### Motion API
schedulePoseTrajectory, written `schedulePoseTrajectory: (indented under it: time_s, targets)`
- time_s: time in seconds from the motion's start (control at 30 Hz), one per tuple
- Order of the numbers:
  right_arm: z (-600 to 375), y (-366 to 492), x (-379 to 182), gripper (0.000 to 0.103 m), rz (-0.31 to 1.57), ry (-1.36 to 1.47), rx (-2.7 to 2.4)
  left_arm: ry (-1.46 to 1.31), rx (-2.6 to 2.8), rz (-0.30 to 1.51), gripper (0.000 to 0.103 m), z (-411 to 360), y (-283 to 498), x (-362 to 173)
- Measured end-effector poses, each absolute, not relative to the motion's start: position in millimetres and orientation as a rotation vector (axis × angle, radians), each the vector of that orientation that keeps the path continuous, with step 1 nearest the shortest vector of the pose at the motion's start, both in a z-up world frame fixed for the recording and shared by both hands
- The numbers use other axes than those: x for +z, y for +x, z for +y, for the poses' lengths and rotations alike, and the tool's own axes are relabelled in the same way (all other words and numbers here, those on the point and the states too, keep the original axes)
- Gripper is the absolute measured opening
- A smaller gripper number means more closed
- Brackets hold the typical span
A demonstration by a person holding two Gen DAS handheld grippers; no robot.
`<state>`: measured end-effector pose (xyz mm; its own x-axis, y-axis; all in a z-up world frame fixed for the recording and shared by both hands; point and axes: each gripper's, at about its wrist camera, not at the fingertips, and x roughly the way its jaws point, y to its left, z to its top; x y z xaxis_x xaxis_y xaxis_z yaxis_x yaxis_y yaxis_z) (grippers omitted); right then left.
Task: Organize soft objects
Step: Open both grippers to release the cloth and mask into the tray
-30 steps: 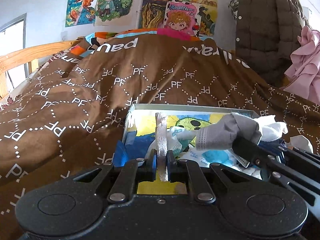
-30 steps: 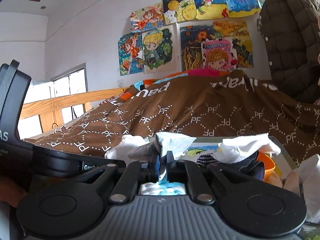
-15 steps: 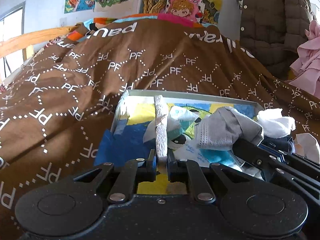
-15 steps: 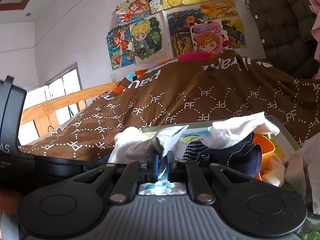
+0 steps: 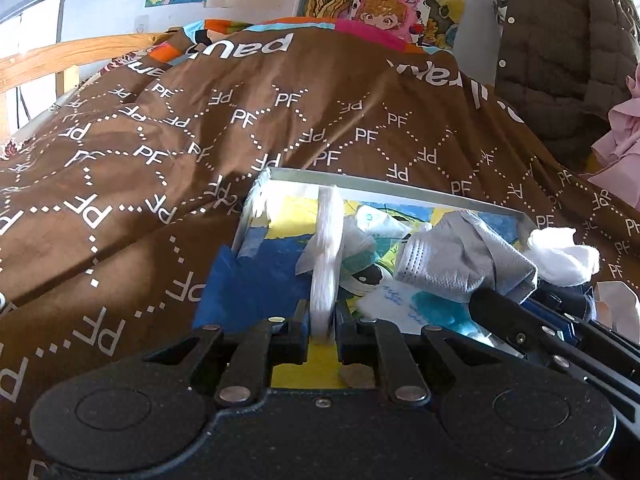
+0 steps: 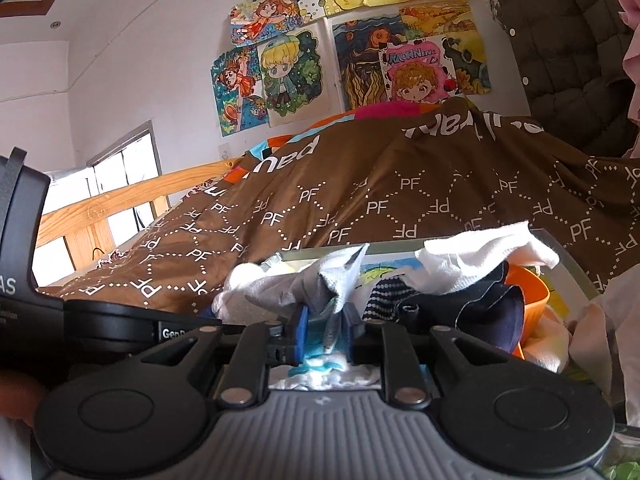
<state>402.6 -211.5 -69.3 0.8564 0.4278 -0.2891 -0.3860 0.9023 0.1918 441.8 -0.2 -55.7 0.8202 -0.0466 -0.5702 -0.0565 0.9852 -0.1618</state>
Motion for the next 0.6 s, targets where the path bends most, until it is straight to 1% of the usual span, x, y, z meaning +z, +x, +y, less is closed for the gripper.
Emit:
schedulePoseTrajectory:
  time_s: [0.23,0.3,0.4,0.43,0.53,0.6]
  targets:
    - [-211,402,-66,0.039,0.329,0.124,0.423,-0.142,0.0,0.609,0.018,-6,439,-52]
    - [-212,401,-64,0.046,0.327,0.125,0.42,-0.136,0.006,0.605,0.019,-6,437,-50]
    - [-212,398,-60,0.053,0.324,0.107,0.411,-0.132,0.02,0.604,0.019,-4,433,-48]
    - [-212,397,-60,0.053,0.323,0.103,0.408,-0.132,0.024,0.605,0.019,-4,432,-48]
    - [-212,392,-56,0.059,0.326,0.094,0.406,-0.135,0.03,0.604,0.026,-2,426,-45]
    - [-211,387,-53,0.065,0.321,0.082,0.402,-0.144,0.035,0.596,0.033,-1,422,-41]
